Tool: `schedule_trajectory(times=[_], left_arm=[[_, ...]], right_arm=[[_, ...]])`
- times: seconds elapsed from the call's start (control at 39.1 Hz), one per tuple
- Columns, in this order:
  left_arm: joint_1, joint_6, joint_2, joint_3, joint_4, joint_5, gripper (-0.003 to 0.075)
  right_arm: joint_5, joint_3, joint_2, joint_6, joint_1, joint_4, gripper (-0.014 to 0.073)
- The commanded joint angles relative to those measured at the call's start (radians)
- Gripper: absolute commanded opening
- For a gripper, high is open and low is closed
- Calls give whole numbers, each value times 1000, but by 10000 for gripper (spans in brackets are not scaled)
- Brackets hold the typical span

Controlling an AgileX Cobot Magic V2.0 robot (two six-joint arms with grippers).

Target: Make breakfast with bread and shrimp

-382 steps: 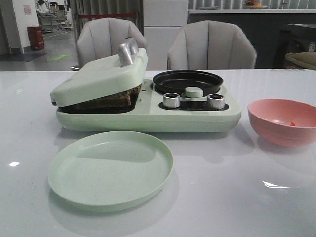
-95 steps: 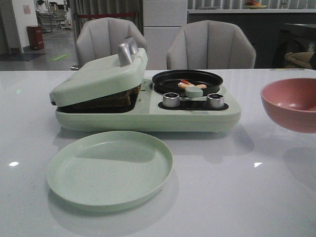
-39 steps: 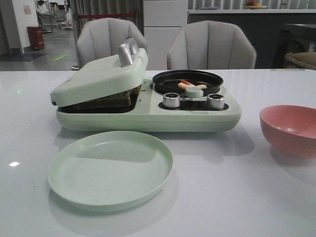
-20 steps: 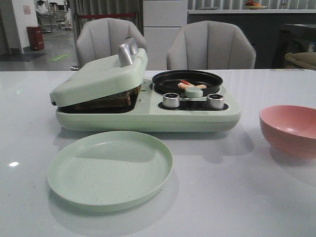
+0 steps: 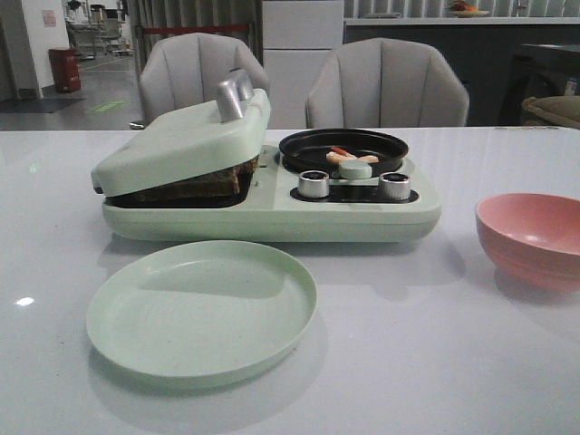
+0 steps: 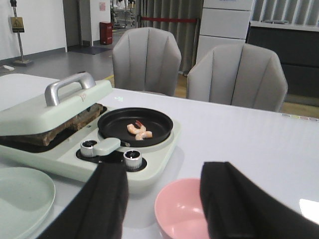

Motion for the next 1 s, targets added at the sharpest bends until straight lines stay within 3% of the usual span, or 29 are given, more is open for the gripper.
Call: schedule_trajectory(times=[0.0,0.13,0.41,0.97], left_arm=[[-6,-12,10,-26,-13,-84,114],[-6,-12,10,-26,-13,-84,113],[-6,-12,10,-26,-13,-84,114],[-6,-12,10,-26,-13,-84,114]], right_arm=[[-90,-9,4,-11,-1,4,448],[-97,-8,4,-11,-1,4,389],[-98,-8,4,-11,-1,4,117],[-94,-8,4,-11,-1,4,118]])
